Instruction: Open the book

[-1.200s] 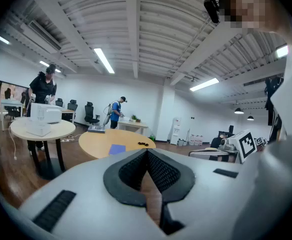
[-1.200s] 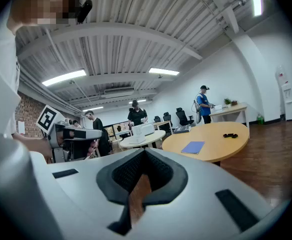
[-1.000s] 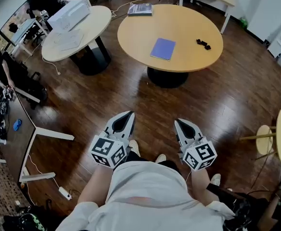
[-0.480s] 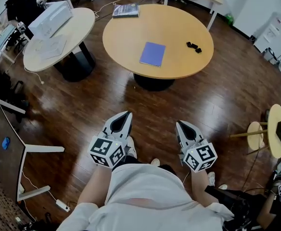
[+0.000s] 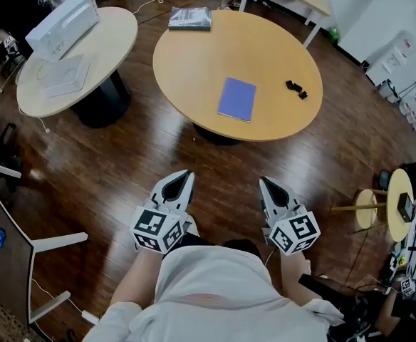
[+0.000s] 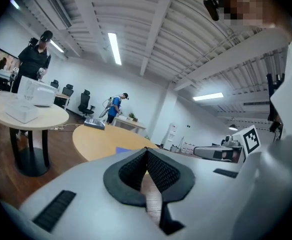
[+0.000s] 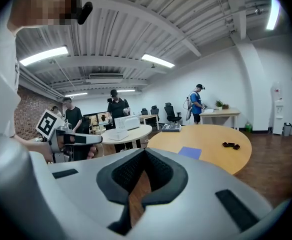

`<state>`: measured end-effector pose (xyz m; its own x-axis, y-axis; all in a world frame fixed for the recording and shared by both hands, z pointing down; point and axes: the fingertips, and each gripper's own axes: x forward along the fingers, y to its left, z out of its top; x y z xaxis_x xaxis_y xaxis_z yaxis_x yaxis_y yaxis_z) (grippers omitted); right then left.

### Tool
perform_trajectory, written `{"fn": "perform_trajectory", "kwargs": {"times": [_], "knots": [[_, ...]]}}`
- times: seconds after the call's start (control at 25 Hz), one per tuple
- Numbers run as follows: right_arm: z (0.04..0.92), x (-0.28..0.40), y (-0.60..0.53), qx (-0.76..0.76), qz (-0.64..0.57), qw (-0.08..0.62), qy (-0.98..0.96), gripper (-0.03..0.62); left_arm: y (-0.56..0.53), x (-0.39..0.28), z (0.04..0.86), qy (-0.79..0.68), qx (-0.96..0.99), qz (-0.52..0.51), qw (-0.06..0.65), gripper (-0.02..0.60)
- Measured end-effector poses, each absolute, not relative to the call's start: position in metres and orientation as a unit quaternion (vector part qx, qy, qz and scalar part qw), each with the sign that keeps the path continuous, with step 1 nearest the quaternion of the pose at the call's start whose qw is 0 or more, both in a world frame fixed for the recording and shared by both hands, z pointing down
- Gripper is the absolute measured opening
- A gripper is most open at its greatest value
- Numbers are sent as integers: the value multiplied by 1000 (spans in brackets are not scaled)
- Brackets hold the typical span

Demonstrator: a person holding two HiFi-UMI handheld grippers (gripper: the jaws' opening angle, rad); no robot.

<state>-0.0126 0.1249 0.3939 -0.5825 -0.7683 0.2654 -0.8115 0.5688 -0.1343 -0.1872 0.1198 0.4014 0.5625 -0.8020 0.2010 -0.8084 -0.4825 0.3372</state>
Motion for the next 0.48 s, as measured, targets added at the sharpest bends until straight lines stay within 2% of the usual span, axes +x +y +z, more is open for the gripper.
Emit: {"fn": "perform_trajectory", "kwargs": {"times": [0.2, 0.48], "knots": [[395, -30, 105, 457, 127, 100, -875, -3, 90, -207, 403, -459, 863, -3, 212, 11], [398, -26, 69, 467, 131, 91, -870, -3, 57, -201, 407, -452, 866, 1, 212, 11]]}}
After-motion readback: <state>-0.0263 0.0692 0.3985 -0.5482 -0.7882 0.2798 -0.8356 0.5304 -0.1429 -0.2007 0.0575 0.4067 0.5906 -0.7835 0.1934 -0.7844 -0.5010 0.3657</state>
